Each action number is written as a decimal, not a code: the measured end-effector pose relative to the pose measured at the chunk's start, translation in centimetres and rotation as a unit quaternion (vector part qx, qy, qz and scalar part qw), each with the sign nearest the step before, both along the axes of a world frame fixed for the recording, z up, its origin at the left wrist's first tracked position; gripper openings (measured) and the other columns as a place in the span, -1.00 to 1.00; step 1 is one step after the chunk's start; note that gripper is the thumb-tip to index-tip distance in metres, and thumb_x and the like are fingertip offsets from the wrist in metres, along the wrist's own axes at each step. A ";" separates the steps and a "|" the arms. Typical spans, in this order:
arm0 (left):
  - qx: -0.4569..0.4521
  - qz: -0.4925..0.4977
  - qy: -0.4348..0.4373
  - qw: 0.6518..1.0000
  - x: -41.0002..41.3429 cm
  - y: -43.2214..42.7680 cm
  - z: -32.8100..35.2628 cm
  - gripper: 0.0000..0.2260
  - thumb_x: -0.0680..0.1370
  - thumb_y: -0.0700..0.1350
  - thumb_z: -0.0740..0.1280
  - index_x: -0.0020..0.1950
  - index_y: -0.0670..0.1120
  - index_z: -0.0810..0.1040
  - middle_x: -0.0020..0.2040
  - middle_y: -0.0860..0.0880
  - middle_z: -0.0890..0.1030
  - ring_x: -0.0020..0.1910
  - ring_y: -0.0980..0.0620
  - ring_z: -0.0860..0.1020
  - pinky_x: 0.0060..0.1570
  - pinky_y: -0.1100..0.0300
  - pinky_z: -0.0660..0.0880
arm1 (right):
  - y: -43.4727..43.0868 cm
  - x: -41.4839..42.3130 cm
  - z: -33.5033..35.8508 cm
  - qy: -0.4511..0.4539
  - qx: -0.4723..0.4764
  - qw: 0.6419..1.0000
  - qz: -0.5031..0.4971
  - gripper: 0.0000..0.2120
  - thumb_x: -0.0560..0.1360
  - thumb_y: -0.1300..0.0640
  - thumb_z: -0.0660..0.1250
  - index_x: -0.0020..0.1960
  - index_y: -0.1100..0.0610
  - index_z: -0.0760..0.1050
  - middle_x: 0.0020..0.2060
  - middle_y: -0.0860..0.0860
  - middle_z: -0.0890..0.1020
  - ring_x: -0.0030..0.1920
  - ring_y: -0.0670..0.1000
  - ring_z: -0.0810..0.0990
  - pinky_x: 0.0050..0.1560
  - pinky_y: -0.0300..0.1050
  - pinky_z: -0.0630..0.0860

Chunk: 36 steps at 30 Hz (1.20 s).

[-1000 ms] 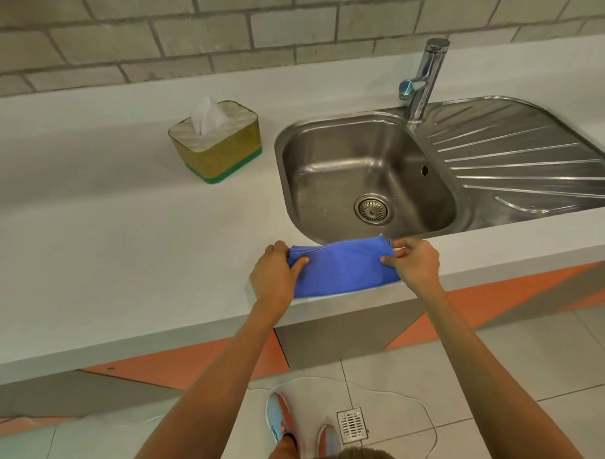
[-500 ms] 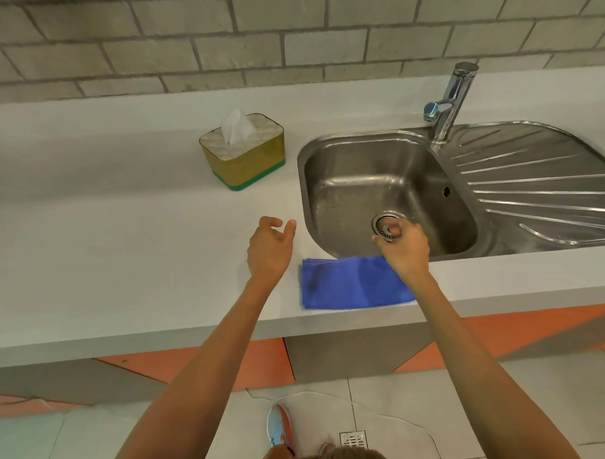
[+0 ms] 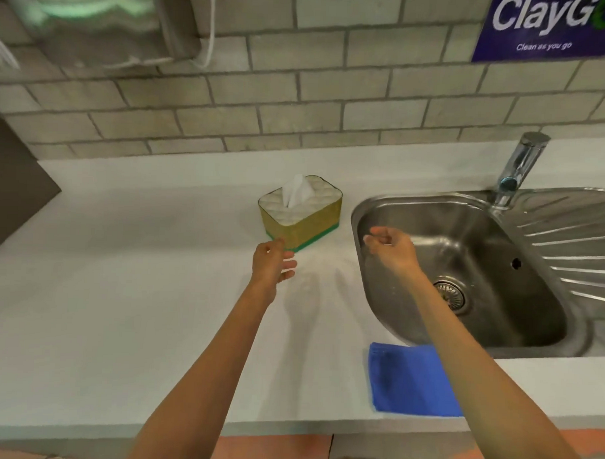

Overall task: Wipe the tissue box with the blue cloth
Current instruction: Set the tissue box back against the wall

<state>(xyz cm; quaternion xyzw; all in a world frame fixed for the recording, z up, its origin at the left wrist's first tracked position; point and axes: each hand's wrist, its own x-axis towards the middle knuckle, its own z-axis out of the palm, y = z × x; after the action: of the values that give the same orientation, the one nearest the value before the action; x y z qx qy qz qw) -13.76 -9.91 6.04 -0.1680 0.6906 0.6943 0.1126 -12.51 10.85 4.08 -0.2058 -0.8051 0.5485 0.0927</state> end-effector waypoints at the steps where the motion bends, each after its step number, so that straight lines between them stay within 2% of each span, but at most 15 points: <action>1: 0.027 -0.002 -0.016 1.000 -0.6 -0.4 0.1 -0.75 0.60 -0.05 0.14 0.24 -0.12 0.38 0.02 -0.15 0.53 -0.21 -0.01 0.54 -0.28 0.19 0.51 | -0.5 -0.7 -0.1 0.001 -0.016 1.000 -0.004 -0.64 0.46 0.11 0.36 0.22 0.22 0.50 -0.11 0.08 0.59 -0.02 0.10 0.59 0.17 0.05 0.50; 3: 0.051 -0.005 -0.029 0.998 -1.9 -1.2 0.0 -0.82 0.61 -0.07 0.12 0.17 -0.04 0.39 0.02 -0.13 0.51 -0.10 -0.05 0.52 -0.24 0.18 0.51 | -1.4 -2.2 -0.5 0.007 -0.039 0.999 -0.014 -0.58 0.47 0.09 0.35 0.27 0.22 0.45 -0.05 0.12 0.61 0.05 0.14 0.60 0.19 0.06 0.50; 6: 0.066 -0.005 -0.040 0.997 -3.9 -1.8 -0.4 -0.88 0.60 -0.05 0.13 0.08 -0.04 0.39 -0.10 -0.05 0.50 -0.02 -0.05 0.48 -0.13 0.13 0.52 | -2.4 -4.4 -1.1 0.007 -0.057 0.998 -0.026 -0.51 0.48 0.07 0.33 0.35 0.22 0.37 0.12 0.19 0.60 0.15 0.18 0.57 0.24 0.10 0.47; 10: 0.079 -0.023 -0.054 0.995 -5.8 -1.4 -0.5 -0.85 0.58 -0.03 0.16 -0.15 0.03 0.46 -0.16 0.03 0.50 -0.15 0.06 0.49 -0.05 0.09 0.47 | -3.0 -7.2 -1.5 0.000 -0.064 0.997 -0.042 -0.53 0.50 0.05 0.30 0.33 0.23 0.34 0.20 0.20 0.53 0.20 0.21 0.53 0.25 0.08 0.44; 12: 0.087 -0.028 -0.059 0.994 -6.8 -1.3 -0.7 -0.88 0.57 -0.03 0.17 -0.09 0.01 0.47 -0.14 0.02 0.52 -0.17 0.07 0.50 -0.05 0.11 0.48 | -3.0 -8.5 -1.7 -0.002 -0.062 0.997 -0.044 -0.52 0.51 0.05 0.28 0.36 0.23 0.31 0.25 0.20 0.50 0.25 0.20 0.49 0.27 0.06 0.40; 15: 0.102 -0.029 -0.075 0.992 -8.4 -1.4 -0.9 -0.85 0.58 -0.03 0.17 0.07 -0.05 0.45 -0.11 -0.02 0.52 -0.05 -0.01 0.51 -0.02 0.10 0.49 | -2.9 -10.3 -2.0 0.001 -0.075 0.997 -0.033 -0.44 0.52 0.07 0.27 0.46 0.19 0.19 0.27 0.18 0.48 0.30 0.15 0.45 0.28 0.01 0.37; 17: 0.106 -0.032 -0.081 0.991 -9.4 -1.6 -1.1 -0.85 0.58 -0.03 0.18 0.00 -0.07 0.47 -0.13 -0.05 0.51 -0.05 -0.02 0.49 0.00 0.08 0.48 | -2.7 -11.2 -2.3 0.003 -0.085 0.996 -0.015 -0.40 0.52 0.08 0.27 0.49 0.16 0.13 0.16 0.14 0.45 0.23 0.06 0.43 0.16 -0.10 0.36; 18: 0.108 -0.034 -0.081 0.990 -10.0 -1.8 -1.2 -0.85 0.58 -0.03 0.18 -0.06 -0.07 0.48 -0.15 -0.06 0.50 -0.10 0.00 0.49 -0.03 0.08 0.48 | -2.6 -11.6 -2.5 0.004 -0.091 0.996 -0.005 -0.38 0.52 0.07 0.28 0.49 0.15 0.13 0.19 0.14 0.43 0.25 0.05 0.41 0.15 -0.12 0.34; 20: 0.109 -0.030 -0.082 0.990 -11.0 -2.0 -1.5 -0.84 0.57 -0.04 0.19 -0.11 -0.07 0.48 -0.20 -0.06 0.48 -0.21 0.04 0.47 -0.04 0.08 0.47 | -2.2 -12.3 -3.0 0.002 -0.108 0.994 0.012 -0.35 0.50 0.03 0.30 0.50 0.10 0.11 0.40 0.15 0.35 0.40 0.11 0.34 0.25 -0.08 0.32; 22: 0.104 -0.021 -0.079 0.991 -12.1 -2.2 -1.8 -0.82 0.57 -0.04 0.18 -0.17 -0.06 0.48 -0.23 -0.06 0.47 -0.24 0.04 0.46 0.00 0.07 0.44 | -2.0 -13.0 -3.3 0.001 -0.121 0.992 0.029 -0.29 0.47 0.00 0.35 0.52 0.02 0.08 0.47 0.12 0.28 0.44 0.12 0.29 0.28 -0.06 0.31; 25: 0.092 -0.013 -0.076 0.993 -13.8 -2.3 -1.8 -0.81 0.58 -0.05 0.16 -0.19 -0.07 0.47 -0.21 -0.08 0.46 -0.23 0.01 0.45 0.00 0.09 0.45 | -1.8 -14.0 -3.6 0.009 -0.122 0.992 0.039 -0.25 0.43 0.02 0.40 0.50 0.02 0.12 0.44 0.09 0.32 0.39 0.12 0.35 0.24 -0.06 0.38; 28: 0.093 -0.006 -0.068 0.993 -15.6 -2.2 -1.4 -0.82 0.57 -0.07 0.16 -0.01 -0.15 0.48 -0.02 -0.14 0.50 -0.05 -0.07 0.48 -0.01 0.10 0.48 | -1.9 -14.9 -3.8 0.030 -0.121 0.991 0.042 -0.33 0.40 0.07 0.44 0.43 0.09 0.26 0.33 0.08 0.46 0.24 0.09 0.49 0.04 -0.17 0.48; 30: 0.087 -0.005 -0.053 0.995 -16.8 -2.0 -1.1 -0.81 0.57 -0.07 0.16 0.07 -0.15 0.45 0.02 -0.13 0.51 -0.08 -0.05 0.50 -0.12 0.18 0.49 | -2.0 -15.5 -3.9 0.048 -0.107 0.992 0.035 -0.41 0.38 0.08 0.46 0.35 0.13 0.36 0.22 0.09 0.54 0.13 0.08 0.55 -0.11 -0.27 0.50; 32: 0.076 -0.002 -0.033 0.997 -17.9 -1.7 -0.9 -0.82 0.58 -0.08 0.15 0.07 -0.14 0.45 0.01 -0.12 0.51 -0.12 -0.01 0.49 -0.19 0.24 0.45 | -2.1 -16.2 -4.0 0.061 -0.112 0.991 0.028 -0.41 0.36 0.10 0.48 0.33 0.15 0.38 0.18 0.09 0.57 0.10 0.08 0.57 -0.12 -0.26 0.51; 36: 0.042 -0.005 0.006 0.999 -19.8 -1.1 -1.2 -0.81 0.59 -0.07 0.13 -0.03 -0.09 0.51 0.06 -0.11 0.54 0.02 -0.05 0.47 0.02 0.15 0.41 | -2.2 -17.8 -4.1 0.074 -0.113 0.990 0.046 -0.40 0.34 0.18 0.50 0.32 0.15 0.39 0.10 0.01 0.56 0.12 0.10 0.56 -0.06 -0.21 0.52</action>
<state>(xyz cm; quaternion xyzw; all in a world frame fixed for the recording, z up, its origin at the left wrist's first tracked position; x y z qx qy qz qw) -33.59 -11.01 4.86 -0.1553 0.6626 0.7230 0.1191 -30.31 8.64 0.00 -0.1363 -0.7376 0.6533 0.1029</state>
